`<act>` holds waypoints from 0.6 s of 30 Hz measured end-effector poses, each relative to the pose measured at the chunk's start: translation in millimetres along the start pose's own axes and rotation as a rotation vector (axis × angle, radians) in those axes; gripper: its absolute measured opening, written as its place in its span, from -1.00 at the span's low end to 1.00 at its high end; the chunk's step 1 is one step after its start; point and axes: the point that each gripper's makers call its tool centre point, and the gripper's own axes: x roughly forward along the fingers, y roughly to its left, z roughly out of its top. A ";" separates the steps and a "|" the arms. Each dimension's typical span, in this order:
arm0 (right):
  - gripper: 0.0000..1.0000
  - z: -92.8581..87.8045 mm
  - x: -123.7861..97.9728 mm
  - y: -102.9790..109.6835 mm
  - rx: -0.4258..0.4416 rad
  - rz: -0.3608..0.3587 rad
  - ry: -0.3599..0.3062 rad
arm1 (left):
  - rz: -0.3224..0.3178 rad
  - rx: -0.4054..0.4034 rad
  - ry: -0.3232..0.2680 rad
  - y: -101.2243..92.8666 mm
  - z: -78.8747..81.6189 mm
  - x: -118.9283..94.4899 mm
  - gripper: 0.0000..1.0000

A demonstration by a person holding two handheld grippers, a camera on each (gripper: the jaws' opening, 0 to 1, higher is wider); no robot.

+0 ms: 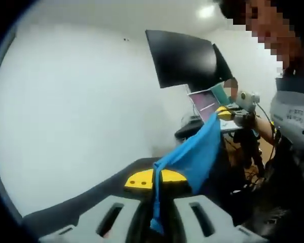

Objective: Spread out the cloth and fold it

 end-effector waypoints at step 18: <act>-0.94 -157.9 104.7 -89.2 0.331 -0.236 0.270 | 0.012 -0.204 0.276 94.2 -119.3 141.6 -1.00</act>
